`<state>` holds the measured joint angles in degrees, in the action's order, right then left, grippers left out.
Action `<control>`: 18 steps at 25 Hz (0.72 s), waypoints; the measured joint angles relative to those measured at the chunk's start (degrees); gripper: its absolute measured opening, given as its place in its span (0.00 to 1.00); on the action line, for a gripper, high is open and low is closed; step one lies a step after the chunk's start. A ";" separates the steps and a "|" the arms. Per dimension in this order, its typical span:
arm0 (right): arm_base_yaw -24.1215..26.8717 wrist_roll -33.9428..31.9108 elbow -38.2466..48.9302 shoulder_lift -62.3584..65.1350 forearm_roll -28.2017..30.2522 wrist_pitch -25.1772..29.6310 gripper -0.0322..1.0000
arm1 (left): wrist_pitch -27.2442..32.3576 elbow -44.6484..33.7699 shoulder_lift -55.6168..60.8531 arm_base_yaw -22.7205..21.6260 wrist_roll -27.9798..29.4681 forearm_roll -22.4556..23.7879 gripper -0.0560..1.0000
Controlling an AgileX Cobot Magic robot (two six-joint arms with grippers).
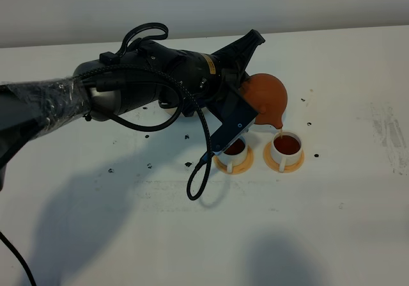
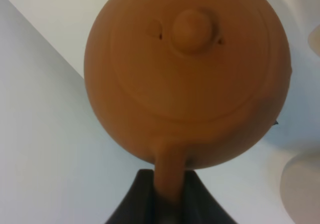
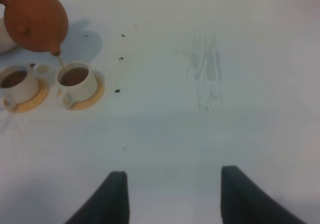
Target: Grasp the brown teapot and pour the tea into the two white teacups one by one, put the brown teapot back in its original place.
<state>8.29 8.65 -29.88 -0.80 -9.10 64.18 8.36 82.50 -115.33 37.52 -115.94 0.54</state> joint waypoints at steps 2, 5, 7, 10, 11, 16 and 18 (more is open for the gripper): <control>0.00 0.00 0.00 0.00 0.00 0.00 0.44 | 0.00 0.00 0.00 0.00 0.00 0.00 0.13; 0.00 0.00 0.00 0.00 0.00 0.00 0.44 | 0.00 0.00 0.00 0.00 0.00 0.00 0.13; 0.00 0.00 0.00 0.00 0.00 0.00 0.44 | 0.17 0.00 0.00 0.00 0.05 0.00 0.13; 0.00 0.00 0.00 0.00 0.00 0.00 0.44 | 0.95 0.00 0.00 0.00 1.84 -0.19 0.13; 0.00 0.00 0.00 0.00 0.00 0.00 0.44 | 1.30 0.00 0.00 0.00 3.71 -0.19 0.13; 0.00 0.00 0.00 0.00 0.00 0.00 0.44 | 4.14 0.00 0.00 0.00 14.55 -0.19 0.13; 0.00 0.00 0.00 0.00 0.00 0.00 0.44 | 4.99 0.00 0.00 0.00 18.29 -0.19 0.13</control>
<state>8.29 8.65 -29.88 -0.80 -9.10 64.18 13.36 82.50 -115.33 37.52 -97.65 0.35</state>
